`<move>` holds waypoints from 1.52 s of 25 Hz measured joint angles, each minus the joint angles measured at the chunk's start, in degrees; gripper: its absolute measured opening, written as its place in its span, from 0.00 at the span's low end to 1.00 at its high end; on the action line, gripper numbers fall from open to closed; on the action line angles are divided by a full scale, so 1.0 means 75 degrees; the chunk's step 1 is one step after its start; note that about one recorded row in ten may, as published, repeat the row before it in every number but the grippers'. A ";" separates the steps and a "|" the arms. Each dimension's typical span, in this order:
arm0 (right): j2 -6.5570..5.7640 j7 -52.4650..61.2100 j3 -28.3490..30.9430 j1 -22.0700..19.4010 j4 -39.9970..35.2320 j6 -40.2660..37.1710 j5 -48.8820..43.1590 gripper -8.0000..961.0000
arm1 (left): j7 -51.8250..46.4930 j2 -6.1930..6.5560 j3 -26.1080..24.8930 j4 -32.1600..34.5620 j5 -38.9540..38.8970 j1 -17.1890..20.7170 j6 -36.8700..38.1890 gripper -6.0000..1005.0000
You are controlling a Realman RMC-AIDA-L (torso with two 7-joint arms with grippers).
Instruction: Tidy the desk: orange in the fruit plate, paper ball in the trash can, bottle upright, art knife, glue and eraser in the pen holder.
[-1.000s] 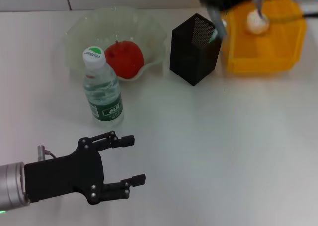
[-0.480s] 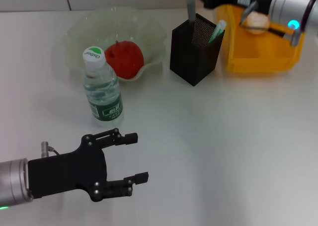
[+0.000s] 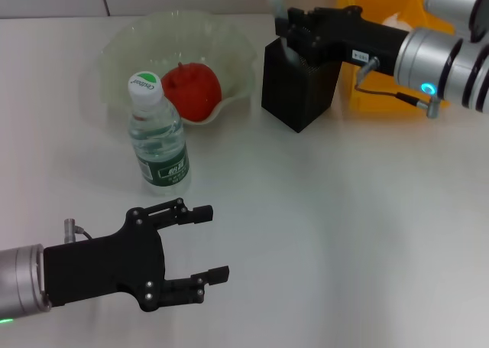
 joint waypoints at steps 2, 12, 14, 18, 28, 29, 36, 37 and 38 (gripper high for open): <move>0.0002 -0.0120 0.0011 -0.0111 0.0033 -0.0046 0.0102 0.23 | -0.0001 0.0000 0.0010 -0.0012 0.0000 -0.0008 -0.0008 0.78; -0.0008 -0.0268 0.0759 -0.1032 -0.0628 -0.1288 0.0635 0.38 | -0.0002 -0.0011 0.0020 0.0031 -0.0001 -0.0046 0.0028 0.78; -0.0008 -0.0269 0.1315 -0.1375 -0.0768 -0.2126 0.0962 0.38 | -0.0002 -0.0011 0.0015 0.0031 0.0000 -0.0047 0.0046 0.78; -0.0070 0.0251 0.2897 -0.2109 -0.0785 -0.4153 0.1580 0.38 | -0.0023 -0.0011 -0.0026 0.0032 0.0000 -0.0049 0.0090 0.78; -0.0344 0.0222 0.5689 -0.3153 -0.0760 -0.7740 -0.1709 0.77 | -0.0413 -0.0012 -0.0033 0.0098 -0.0001 -0.0161 0.0081 0.78; -0.0315 -0.0266 0.5760 -0.3201 -0.0729 -0.8055 -0.2264 0.77 | -0.0413 -0.0012 -0.0033 0.0098 -0.0001 -0.0161 0.0081 0.78; -0.0131 -0.1240 0.5680 -0.2874 -0.0705 -0.8827 -0.5175 0.78 | -0.1062 -0.0033 -0.0049 0.0124 0.0642 -0.0520 0.0072 0.78; -0.0131 -0.1240 0.5680 -0.2874 -0.0705 -0.8827 -0.5175 0.78 | -0.1062 -0.0033 -0.0049 0.0124 0.0642 -0.0520 0.0072 0.78; -0.0098 -0.1240 0.5679 -0.2769 -0.0717 -0.8818 -0.5444 0.78 | -0.1144 -0.0032 -0.0053 0.0130 0.0726 -0.0562 0.0077 0.78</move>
